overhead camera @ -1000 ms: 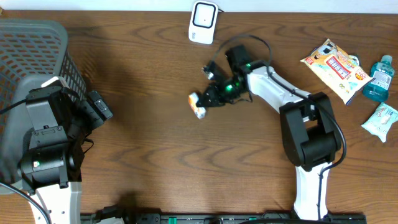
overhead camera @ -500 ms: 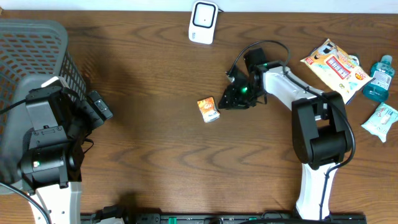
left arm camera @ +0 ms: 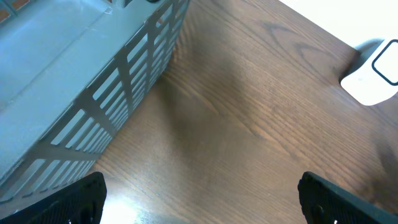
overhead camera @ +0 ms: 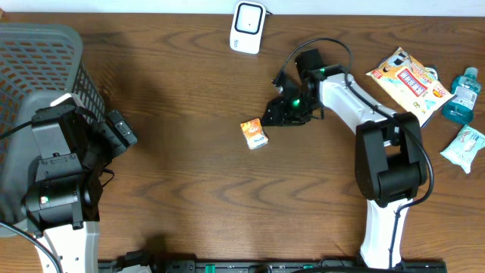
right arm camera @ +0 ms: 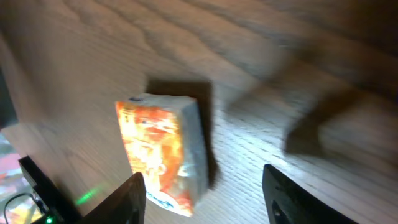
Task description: Scan the item barcode
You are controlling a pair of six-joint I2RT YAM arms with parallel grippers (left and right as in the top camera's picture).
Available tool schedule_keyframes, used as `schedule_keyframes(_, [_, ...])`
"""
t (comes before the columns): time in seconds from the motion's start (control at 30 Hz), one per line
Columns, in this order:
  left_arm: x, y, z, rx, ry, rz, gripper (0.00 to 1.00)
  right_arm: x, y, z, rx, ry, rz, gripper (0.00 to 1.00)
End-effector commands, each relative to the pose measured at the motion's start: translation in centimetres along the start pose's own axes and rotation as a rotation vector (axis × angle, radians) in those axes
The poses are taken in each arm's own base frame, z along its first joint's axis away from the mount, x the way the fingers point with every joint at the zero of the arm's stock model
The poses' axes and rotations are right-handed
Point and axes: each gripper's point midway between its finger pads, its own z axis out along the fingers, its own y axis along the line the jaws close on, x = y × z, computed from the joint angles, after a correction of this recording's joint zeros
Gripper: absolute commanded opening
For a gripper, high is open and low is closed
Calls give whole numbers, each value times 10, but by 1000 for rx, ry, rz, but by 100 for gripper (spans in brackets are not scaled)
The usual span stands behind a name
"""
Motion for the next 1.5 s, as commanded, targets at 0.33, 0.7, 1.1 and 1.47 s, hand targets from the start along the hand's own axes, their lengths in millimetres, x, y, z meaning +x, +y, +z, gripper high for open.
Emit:
schedule_keyframes(0.33, [-3, 3, -1, -14, -9, -13, 98, 13, 10, 22, 99, 29, -64, 54])
schedule_keyframes(0.7, [-3, 3, -1, -14, -9, -13, 98, 26, 14, 45, 152, 45, -86, 37])
schedule_keyframes(1.1, [-3, 3, -1, -14, -9, -13, 98, 23, 32, 40, 12, 43, -58, 1])
schedule_keyframes(1.47, [-3, 3, -1, -14, -9, -13, 98, -26, 64, -15, -366, -102, -76, 1])
